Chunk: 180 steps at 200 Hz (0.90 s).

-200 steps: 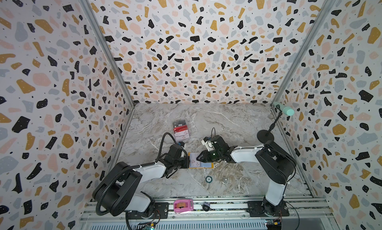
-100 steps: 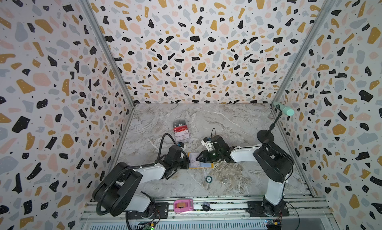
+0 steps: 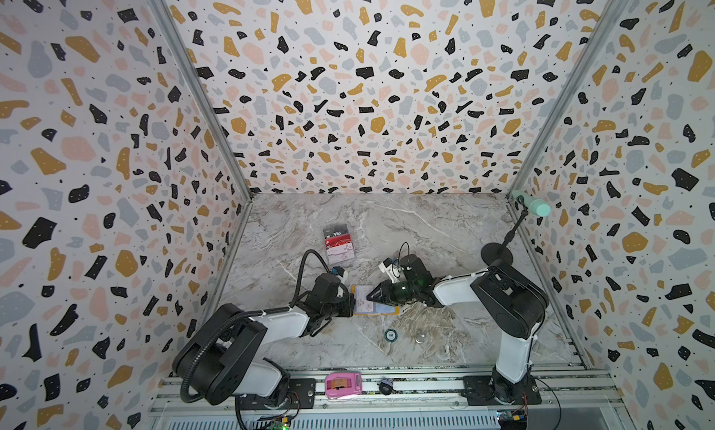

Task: Take the credit cards out of the card holder

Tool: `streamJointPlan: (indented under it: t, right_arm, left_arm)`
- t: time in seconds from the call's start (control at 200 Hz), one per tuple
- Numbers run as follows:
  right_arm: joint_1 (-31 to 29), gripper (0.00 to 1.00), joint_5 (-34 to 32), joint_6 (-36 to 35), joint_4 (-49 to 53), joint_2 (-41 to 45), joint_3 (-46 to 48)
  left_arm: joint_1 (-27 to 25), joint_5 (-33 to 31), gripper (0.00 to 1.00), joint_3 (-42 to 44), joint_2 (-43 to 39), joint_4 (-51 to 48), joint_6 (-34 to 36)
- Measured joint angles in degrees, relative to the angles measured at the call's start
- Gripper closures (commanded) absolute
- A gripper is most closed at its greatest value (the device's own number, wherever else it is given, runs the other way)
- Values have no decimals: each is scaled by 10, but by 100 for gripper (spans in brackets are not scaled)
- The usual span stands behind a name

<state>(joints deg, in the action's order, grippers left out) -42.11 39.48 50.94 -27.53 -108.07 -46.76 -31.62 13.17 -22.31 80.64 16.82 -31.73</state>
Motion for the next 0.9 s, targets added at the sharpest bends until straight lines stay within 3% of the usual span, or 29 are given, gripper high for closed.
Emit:
streamJointPlan:
  t: [0.901]
  right_arm:
    - [9, 66, 40, -52, 72, 9, -31]
  left_arm:
    - [0, -1, 100, 0, 0, 0, 0]
